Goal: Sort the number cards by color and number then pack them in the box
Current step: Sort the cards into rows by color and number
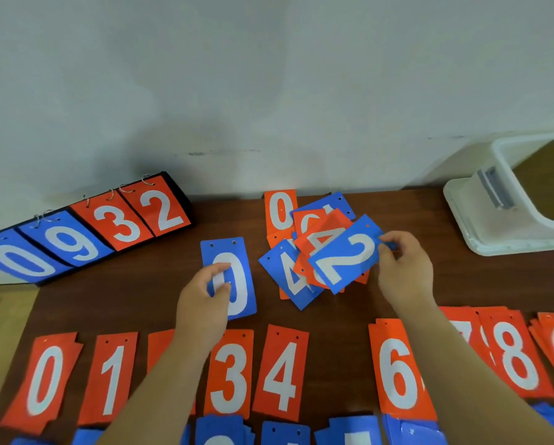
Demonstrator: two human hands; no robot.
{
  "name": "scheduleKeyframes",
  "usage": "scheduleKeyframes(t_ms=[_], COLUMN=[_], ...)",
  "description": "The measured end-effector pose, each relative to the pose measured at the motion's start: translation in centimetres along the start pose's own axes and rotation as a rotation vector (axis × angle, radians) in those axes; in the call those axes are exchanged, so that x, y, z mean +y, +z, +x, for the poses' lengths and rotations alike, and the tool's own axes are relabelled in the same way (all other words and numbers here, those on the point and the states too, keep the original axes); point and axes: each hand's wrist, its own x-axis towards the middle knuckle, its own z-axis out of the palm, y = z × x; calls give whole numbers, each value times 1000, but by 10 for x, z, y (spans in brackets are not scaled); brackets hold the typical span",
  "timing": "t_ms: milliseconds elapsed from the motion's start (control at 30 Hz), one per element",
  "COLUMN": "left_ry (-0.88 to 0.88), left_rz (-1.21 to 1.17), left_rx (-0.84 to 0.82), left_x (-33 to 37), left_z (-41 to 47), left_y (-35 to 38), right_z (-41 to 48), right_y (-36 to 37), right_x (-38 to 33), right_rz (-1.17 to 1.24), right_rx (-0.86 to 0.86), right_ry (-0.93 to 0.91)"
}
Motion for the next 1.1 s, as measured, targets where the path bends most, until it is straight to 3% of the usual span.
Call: scheduleKeyframes(t_ms=[200,633,900,1100], left_ry=[-42,-141,-215,-230], left_rz=[-126,-96,-144,5], left_rx=[5,174,205,113], left_x=[-29,-177,-243,-281], left_z=[-49,-120,-143,-144], left_y=[-73,-259,-305,-302], right_z=[-92,-272,-321,-339], right_y=[11,99,142,161], right_x=[-39,-95,-104,-83], right_rz=[117,-31,-160,-232], right_rx=[-118,-513,-655,-727], right_ry=[35,-33,-83,-132])
